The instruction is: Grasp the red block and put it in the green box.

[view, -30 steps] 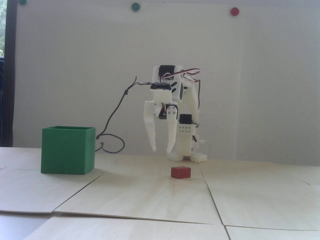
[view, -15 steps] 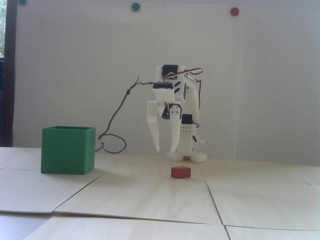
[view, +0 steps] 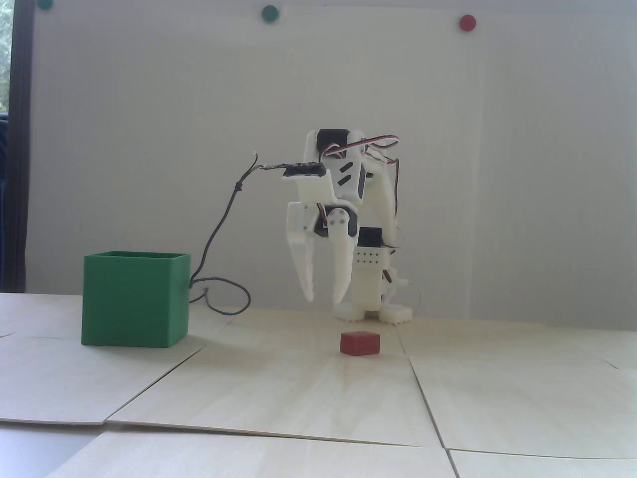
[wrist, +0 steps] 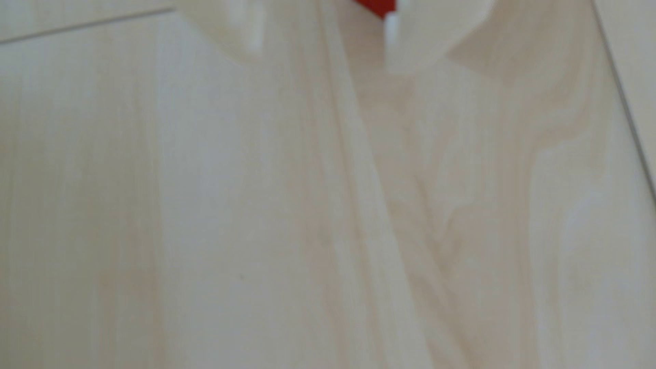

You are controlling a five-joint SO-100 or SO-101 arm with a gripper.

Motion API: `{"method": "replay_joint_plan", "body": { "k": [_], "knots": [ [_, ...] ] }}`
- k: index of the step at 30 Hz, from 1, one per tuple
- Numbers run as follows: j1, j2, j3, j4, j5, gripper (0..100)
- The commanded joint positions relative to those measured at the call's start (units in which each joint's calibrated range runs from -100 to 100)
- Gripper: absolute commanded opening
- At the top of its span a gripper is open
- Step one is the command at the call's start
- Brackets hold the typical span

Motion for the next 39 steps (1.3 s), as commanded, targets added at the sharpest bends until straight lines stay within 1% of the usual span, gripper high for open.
{"method": "replay_joint_plan", "body": {
  "k": [1, 5, 15, 21, 25, 39],
  "knots": [
    [1.1, -1.2, -4.5, 0.6, -2.9, 12],
    [1.1, 0.0, -4.7, 0.6, -4.9, 12],
    [1.9, 5.5, -7.0, 0.2, -4.9, 12],
    [1.5, 5.5, -11.6, 0.6, -5.1, 12],
    [1.8, 5.5, -11.6, 0.3, -7.2, 12],
    [1.9, 5.5, -11.6, 0.4, -7.5, 12]
  ]
}}
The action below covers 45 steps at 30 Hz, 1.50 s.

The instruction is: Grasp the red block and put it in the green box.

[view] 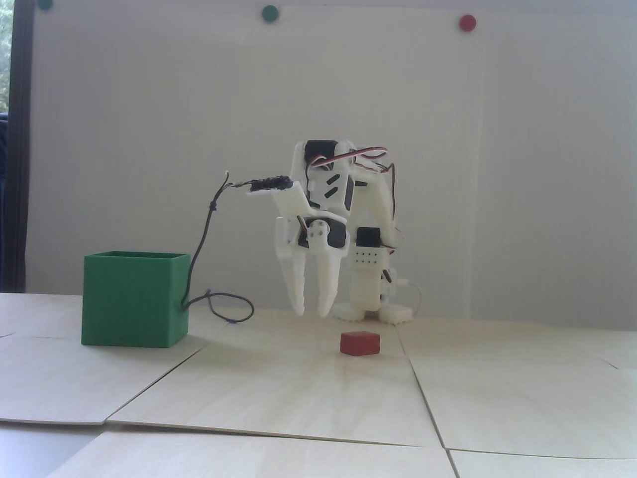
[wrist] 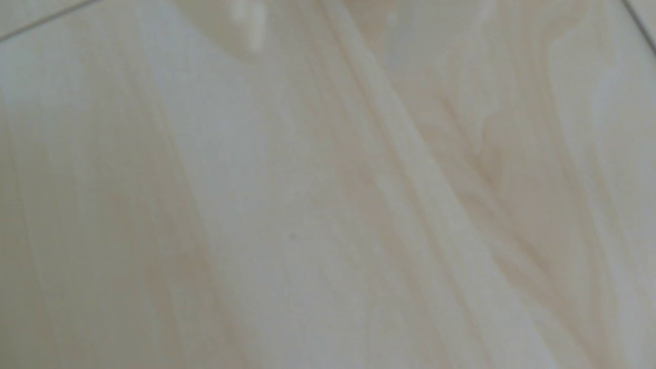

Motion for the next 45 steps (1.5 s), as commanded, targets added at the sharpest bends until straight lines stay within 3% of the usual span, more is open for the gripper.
{"method": "replay_joint_plan", "body": {
  "k": [1, 5, 16, 41, 45],
  "knots": [
    [0.6, -1.6, -4.7, 0.5, -0.4, 12],
    [0.3, -0.7, -6.6, 0.1, -0.3, 12],
    [-0.1, 12.5, -32.2, 8.2, -0.3, 12],
    [0.9, 11.0, -31.8, 11.8, 0.1, 12],
    [0.9, 5.1, -21.0, 10.8, 0.1, 12]
  ]
}}
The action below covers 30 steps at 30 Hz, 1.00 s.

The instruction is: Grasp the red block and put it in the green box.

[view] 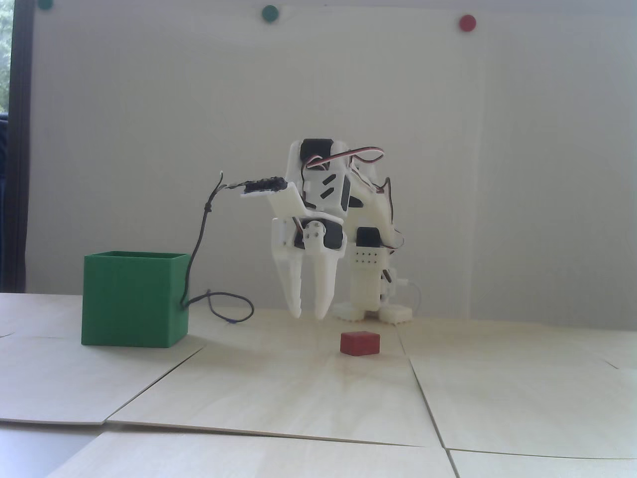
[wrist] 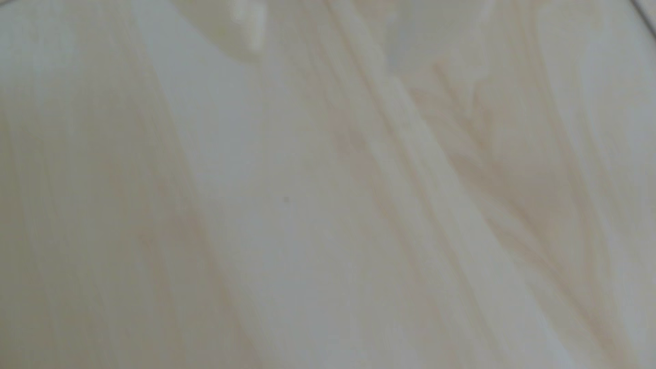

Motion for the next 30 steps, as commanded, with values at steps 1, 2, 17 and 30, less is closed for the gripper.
{"method": "replay_joint_plan", "body": {
  "k": [1, 2, 17, 30],
  "knots": [
    [0.8, -12.5, 10.2, -2.4, 0.2, 12],
    [0.7, -15.3, 15.4, -4.5, 0.2, 12],
    [4.3, -29.4, 37.0, -13.0, -0.2, 12],
    [3.8, -29.9, 36.6, -6.9, 0.7, 12]
  ]
}}
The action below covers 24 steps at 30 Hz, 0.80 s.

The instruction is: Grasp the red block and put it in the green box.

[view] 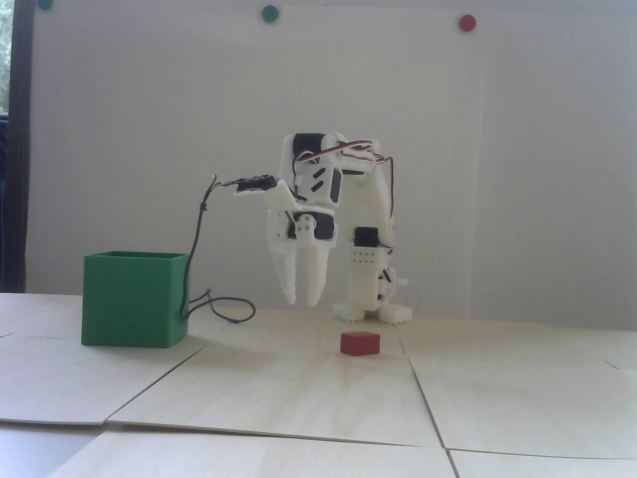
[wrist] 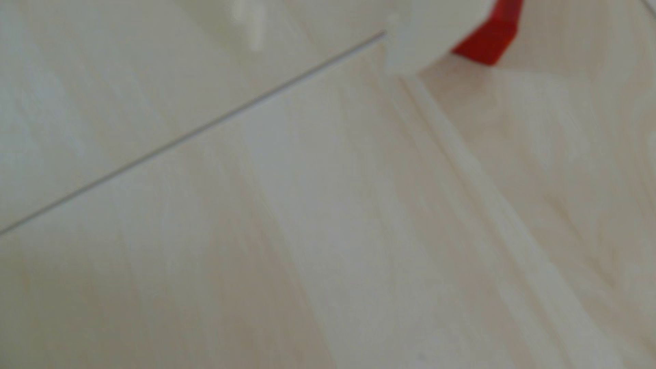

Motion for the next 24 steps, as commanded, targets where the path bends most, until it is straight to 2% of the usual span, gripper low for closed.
{"method": "replay_joint_plan", "body": {
  "k": [1, 2, 5, 24],
  "knots": [
    [0.0, -6.4, -0.9, 1.0, 1.8, 12],
    [-0.5, -6.4, -0.6, 1.6, 4.0, 12],
    [-1.7, -6.5, -0.5, 2.1, 5.7, 12],
    [-5.8, -6.2, -0.5, 2.2, 4.7, 12]
  ]
}}
